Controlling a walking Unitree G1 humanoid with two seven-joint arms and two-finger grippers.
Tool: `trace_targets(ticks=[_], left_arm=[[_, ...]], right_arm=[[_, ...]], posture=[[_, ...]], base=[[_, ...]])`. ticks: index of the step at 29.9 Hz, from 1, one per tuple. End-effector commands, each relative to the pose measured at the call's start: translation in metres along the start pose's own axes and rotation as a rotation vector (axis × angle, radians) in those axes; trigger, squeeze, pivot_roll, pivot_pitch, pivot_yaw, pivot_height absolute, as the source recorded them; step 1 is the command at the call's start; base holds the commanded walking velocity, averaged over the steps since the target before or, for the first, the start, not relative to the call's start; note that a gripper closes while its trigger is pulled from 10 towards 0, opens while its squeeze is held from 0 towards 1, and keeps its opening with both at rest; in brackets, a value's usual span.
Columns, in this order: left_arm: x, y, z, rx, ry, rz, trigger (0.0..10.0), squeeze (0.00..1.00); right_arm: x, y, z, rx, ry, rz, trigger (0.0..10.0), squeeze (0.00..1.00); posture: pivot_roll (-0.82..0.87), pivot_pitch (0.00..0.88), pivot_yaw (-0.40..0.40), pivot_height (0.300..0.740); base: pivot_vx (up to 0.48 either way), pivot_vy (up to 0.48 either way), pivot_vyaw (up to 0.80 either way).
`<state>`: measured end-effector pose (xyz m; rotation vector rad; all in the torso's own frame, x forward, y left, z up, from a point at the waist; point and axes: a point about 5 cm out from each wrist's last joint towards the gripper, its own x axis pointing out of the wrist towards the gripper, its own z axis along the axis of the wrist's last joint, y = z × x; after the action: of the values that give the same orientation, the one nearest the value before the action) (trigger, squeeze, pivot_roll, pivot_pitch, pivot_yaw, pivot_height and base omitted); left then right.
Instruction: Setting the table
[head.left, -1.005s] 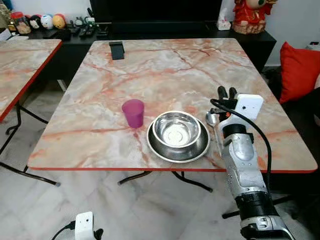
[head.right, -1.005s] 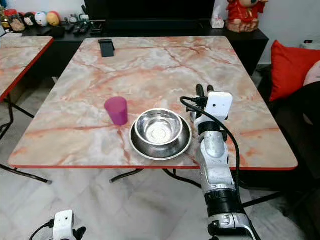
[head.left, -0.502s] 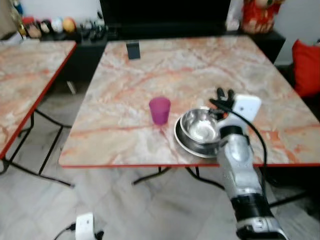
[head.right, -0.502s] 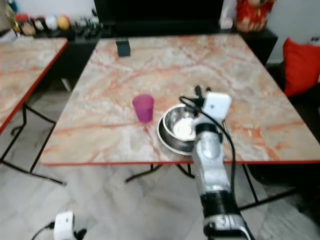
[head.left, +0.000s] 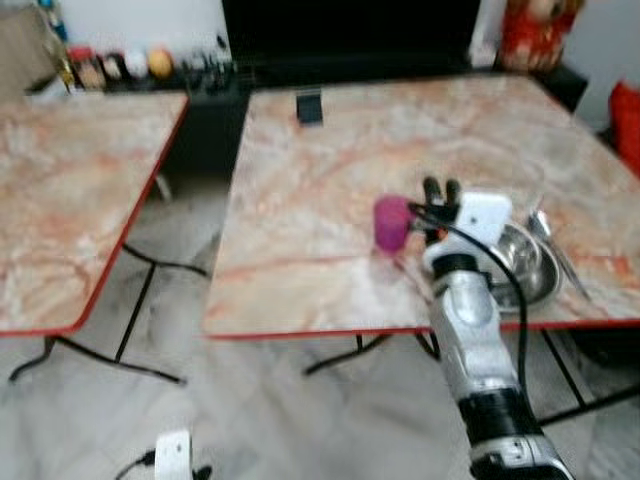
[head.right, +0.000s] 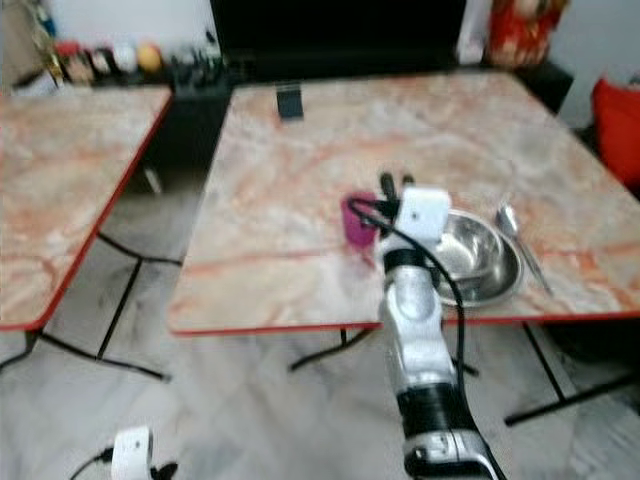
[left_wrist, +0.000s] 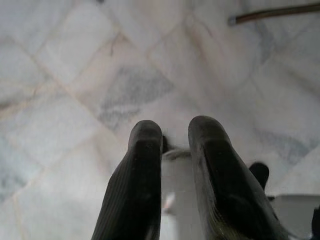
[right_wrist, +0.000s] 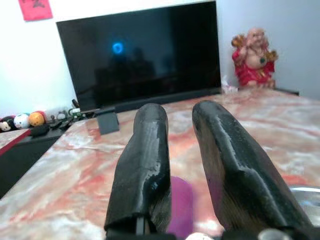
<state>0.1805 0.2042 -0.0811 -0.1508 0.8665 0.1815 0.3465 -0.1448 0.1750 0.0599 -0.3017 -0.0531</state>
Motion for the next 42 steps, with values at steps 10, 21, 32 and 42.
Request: trace_targets(ticks=[10, 21, 32, 42], left_arm=[[-0.0008, 0.0081, -0.0005, 0.000, 0.007, 0.026, 10.0, 0.00], [-0.0010, 0.0101, 0.0000, -0.009, 0.005, 0.038, 10.0, 0.00], [-0.0011, 0.0102, -0.0006, -0.003, 0.008, 0.035, 10.0, 0.00], [-0.0016, 0.0112, -0.0021, 0.008, 0.014, 0.034, 10.0, 0.00]], right_arm=[[0.0055, 0.0122, 0.0051, 0.004, -0.014, 0.037, 10.0, 0.00], [0.0060, 0.0178, 0.0046, -0.009, -0.011, 0.061, 10.0, 0.00], [0.0078, 0.0154, 0.0059, -0.018, -0.012, 0.056, 10.0, 0.00], [0.0089, 0.0140, 0.0039, -0.021, -0.003, 0.042, 10.0, 0.00]], posture=[[0.02, 0.000, 0.005, 0.740], [0.03, 0.012, 0.012, 0.740], [0.02, 0.000, 0.009, 0.740], [0.02, 0.000, 0.015, 0.740]], base=[[0.000, 0.436, 0.00], [0.000, 0.437, 0.00], [0.000, 0.436, 0.00], [0.000, 0.436, 0.00]])
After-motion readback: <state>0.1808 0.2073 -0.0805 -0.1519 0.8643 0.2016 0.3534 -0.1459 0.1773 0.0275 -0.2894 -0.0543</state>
